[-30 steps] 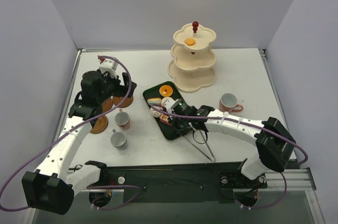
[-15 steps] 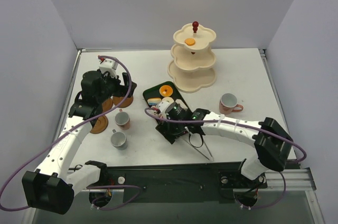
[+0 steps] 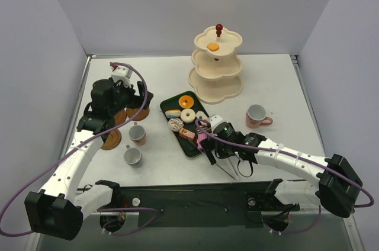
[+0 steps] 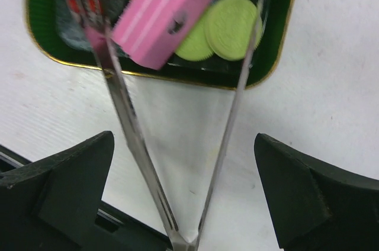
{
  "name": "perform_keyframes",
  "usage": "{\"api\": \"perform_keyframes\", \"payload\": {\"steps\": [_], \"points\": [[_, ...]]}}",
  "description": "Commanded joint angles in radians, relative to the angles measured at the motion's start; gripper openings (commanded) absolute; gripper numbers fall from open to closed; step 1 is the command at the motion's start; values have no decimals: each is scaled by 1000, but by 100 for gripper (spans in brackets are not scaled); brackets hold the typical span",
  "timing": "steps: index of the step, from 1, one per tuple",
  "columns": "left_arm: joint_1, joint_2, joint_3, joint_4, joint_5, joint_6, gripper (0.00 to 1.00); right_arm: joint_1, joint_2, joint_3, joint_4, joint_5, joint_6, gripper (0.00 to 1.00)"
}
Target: Serve the afternoon tea
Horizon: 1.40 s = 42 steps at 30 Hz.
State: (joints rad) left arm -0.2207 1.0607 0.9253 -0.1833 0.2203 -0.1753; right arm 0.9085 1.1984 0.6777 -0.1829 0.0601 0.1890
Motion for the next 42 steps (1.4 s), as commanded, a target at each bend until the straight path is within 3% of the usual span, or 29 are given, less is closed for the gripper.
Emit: {"api": "perform_keyframes", "payload": {"steps": [1, 12, 25, 27, 36, 42], "points": [[4, -8, 41, 22, 10, -3, 91, -51, -49, -46, 3, -17, 59, 100], [4, -11, 37, 24, 4, -1, 93, -53, 1, -70, 48, -105, 63, 98], [4, -1, 43, 16, 2, 3, 94, 13, 138, -27, 28, 4, 105, 94], [4, -1, 41, 16, 1, 5, 94, 16, 151, -21, 22, 12, 119, 91], [4, -2, 38, 22, -1, 7, 94, 32, 176, 20, -45, 35, 151, 60], [4, -1, 38, 21, 1, 5, 94, 59, 103, 108, -196, 78, 187, 54]]}}
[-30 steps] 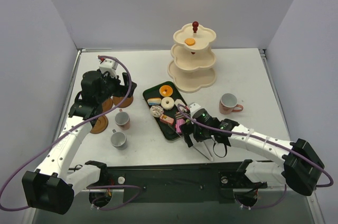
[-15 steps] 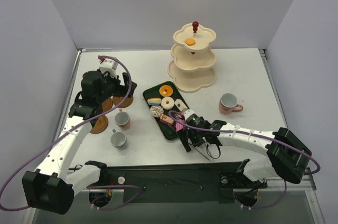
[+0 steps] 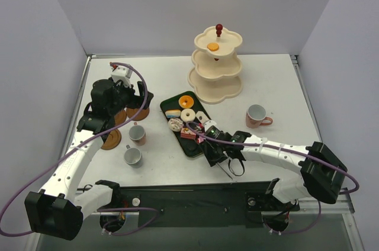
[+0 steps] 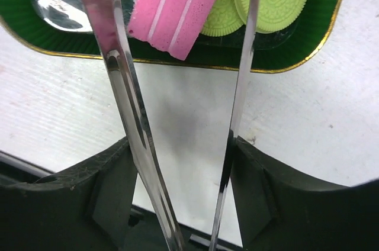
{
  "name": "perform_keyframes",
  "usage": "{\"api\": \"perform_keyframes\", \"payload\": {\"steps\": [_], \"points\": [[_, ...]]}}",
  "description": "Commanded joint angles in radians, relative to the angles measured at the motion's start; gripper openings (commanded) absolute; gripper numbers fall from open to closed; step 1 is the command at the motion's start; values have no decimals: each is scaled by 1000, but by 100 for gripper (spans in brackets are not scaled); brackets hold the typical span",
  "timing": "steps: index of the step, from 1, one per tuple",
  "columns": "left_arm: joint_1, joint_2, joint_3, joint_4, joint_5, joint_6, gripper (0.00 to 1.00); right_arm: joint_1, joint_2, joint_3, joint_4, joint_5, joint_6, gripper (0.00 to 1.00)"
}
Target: Serve the afternoon tea
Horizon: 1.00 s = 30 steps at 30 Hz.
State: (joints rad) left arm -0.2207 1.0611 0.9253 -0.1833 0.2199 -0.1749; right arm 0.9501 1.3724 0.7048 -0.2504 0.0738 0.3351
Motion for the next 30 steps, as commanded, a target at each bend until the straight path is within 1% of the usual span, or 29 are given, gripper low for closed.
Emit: {"api": "perform_keyframes", "payload": {"steps": [1, 10, 16, 22, 30], "points": [[3, -1, 37, 21, 1, 5, 94, 19, -97, 87, -156, 67, 47, 54], [3, -3, 37, 22, 1, 6, 94, 21, -236, 157, -297, 98, 93, 49], [4, -3, 33, 22, -1, 3, 94, 30, -321, 205, -354, 124, 99, 47], [4, 0, 33, 24, 2, 2, 94, 35, -300, 225, -388, 106, 127, 45], [3, 4, 33, 24, 4, -2, 94, 101, -231, 248, -420, 141, 197, 44]]}}
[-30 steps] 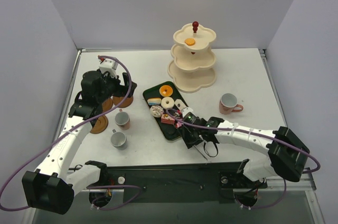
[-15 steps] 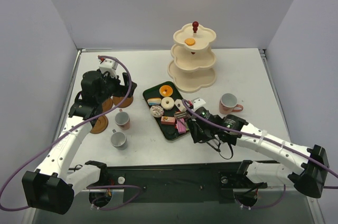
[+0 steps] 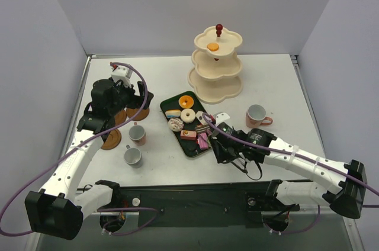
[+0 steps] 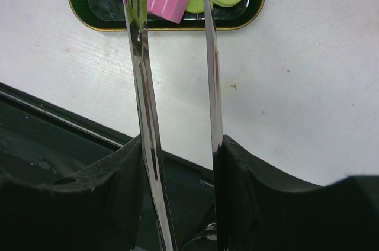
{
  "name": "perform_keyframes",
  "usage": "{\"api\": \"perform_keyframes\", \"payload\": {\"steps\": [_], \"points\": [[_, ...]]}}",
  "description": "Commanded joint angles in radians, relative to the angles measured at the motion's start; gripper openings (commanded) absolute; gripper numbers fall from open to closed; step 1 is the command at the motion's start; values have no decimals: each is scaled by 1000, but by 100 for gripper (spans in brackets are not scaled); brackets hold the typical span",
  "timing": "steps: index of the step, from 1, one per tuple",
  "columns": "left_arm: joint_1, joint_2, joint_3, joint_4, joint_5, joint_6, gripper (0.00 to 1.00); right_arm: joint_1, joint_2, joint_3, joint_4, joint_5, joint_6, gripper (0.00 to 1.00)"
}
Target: Serve the afternoon tea
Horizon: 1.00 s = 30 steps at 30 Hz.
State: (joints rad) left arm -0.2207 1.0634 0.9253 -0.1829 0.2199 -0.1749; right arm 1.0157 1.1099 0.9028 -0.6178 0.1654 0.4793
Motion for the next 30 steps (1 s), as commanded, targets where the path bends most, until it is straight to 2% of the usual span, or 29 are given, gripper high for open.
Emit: {"api": "perform_keyframes", "payload": {"steps": [1, 15, 30], "points": [[4, 1, 35, 23, 4, 0, 94, 40, 37, 53, -63, 58, 64, 44], [4, 9, 37, 20, 3, -2, 94, 132, 179, 108, -125, 149, 124, 45], [4, 13, 37, 19, 6, -3, 94, 184, 234, 137, -183, 207, 176, 47]]}}
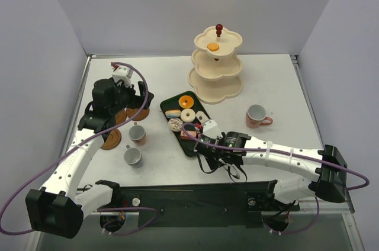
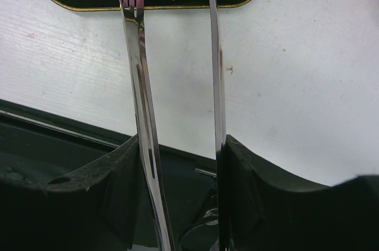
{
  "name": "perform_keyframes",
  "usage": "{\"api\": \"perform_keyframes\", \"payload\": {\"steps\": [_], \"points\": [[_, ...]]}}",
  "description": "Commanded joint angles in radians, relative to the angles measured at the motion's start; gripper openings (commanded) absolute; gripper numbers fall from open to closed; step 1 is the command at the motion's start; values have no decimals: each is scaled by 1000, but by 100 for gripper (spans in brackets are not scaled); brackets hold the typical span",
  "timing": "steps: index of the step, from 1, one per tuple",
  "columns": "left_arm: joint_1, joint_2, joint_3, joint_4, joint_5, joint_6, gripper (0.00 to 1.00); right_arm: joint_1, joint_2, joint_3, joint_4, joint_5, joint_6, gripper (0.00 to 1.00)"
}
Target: Serve the afternoon tea
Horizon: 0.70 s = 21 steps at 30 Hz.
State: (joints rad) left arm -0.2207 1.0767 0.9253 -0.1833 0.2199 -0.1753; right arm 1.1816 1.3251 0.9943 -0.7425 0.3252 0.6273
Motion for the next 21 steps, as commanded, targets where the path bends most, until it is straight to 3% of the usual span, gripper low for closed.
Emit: {"api": "perform_keyframes", "payload": {"steps": [1, 21], "points": [[4, 0, 35, 19, 6, -3, 94, 19, 22, 47, -58, 45, 29, 47], [3, -1, 35, 21, 12, -4, 94, 49, 65, 46, -63, 43, 74, 48]]}}
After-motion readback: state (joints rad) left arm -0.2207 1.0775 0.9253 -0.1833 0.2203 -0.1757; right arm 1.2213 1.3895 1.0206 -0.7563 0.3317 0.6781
